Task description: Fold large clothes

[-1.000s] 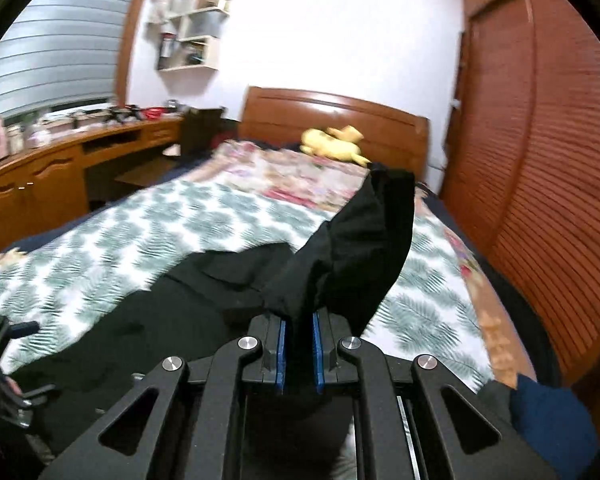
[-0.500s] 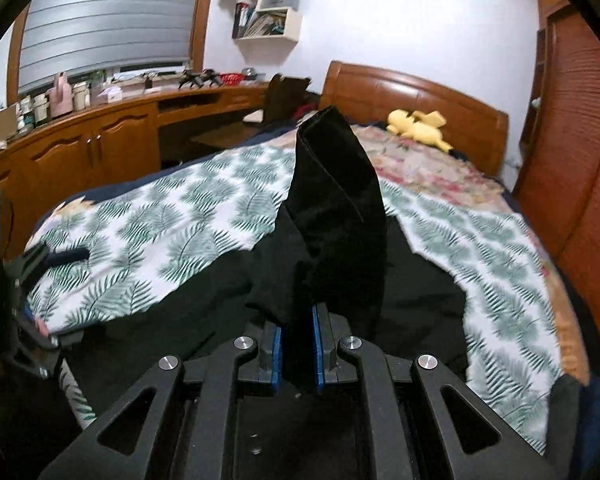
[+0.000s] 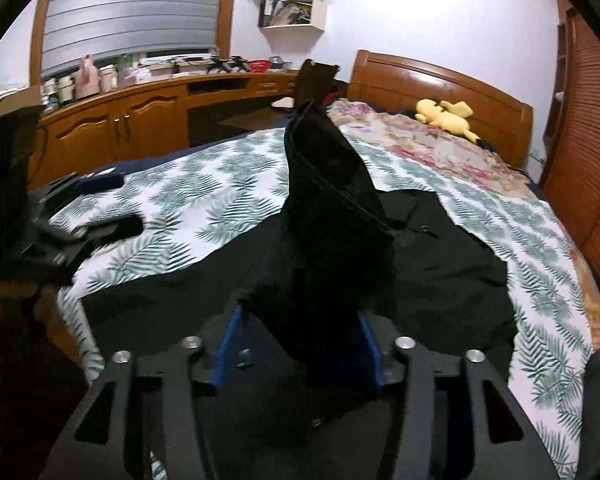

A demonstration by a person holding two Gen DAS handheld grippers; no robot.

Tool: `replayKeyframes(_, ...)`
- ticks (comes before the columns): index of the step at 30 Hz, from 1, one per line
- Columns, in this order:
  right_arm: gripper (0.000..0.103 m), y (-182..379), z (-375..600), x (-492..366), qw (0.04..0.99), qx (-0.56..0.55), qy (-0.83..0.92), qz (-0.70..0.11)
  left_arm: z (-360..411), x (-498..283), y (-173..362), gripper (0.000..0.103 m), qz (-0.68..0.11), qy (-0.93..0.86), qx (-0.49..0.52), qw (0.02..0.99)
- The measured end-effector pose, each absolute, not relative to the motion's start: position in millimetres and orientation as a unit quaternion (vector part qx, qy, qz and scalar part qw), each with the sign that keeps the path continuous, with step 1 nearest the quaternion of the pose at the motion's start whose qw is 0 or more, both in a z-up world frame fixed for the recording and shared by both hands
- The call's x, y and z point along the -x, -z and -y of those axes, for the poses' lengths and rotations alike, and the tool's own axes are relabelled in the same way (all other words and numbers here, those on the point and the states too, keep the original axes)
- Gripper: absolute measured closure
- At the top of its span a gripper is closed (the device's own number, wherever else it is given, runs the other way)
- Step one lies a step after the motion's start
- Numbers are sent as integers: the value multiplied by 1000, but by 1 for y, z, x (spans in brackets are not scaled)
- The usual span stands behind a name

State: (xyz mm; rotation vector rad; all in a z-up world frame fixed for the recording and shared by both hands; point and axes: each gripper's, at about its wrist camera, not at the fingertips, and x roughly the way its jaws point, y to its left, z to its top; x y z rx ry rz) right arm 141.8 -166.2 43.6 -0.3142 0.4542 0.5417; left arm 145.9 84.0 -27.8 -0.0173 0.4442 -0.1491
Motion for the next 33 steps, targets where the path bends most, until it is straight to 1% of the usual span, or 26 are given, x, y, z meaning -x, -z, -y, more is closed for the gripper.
replayKeyframes(10, 43, -40, 190, -128, 919, 139, -280, -241, -108, -144, 29, 2, -223, 61, 36, 972)
replayKeyframes(20, 43, -28, 215, -143, 926, 107, -237, -274, -92, -151, 40, 2, -245, 76, 21, 966)
replayKeyframes(26, 43, -20, 222, -147, 929, 89, -216, -286, -75, -158, 54, 2, -275, 107, 18, 955)
replayKeyframes(27, 43, -17, 222, -145, 930, 86, -214, -287, -71, -159, 56, 4, -282, 120, 19, 952)
replayKeyframes(28, 43, -16, 222, -146, 930, 82, -212, -289, -67, -160, 58, 11, -288, 133, 21, 948)
replayKeyframes(29, 43, -15, 222, -146, 930, 79, -210, -291, -63, -161, 60, 16, -295, 144, 22, 944)
replayKeyframes(30, 43, -14, 222, -146, 930, 77, -208, -292, -58, -161, 62, 26, -303, 152, 22, 941)
replayKeyframes(31, 43, -13, 222, -147, 931, 75, -206, -293, -54, -162, 65, 33, -311, 160, 22, 936)
replayKeyframes(32, 43, -12, 222, -146, 931, 72, -205, -294, -48, -163, 69, 36, -320, 166, 18, 933)
replayKeyframes(33, 43, -11, 223, -145, 931, 70, -205, -293, -44, -163, 71, 43, -326, 168, 14, 930)
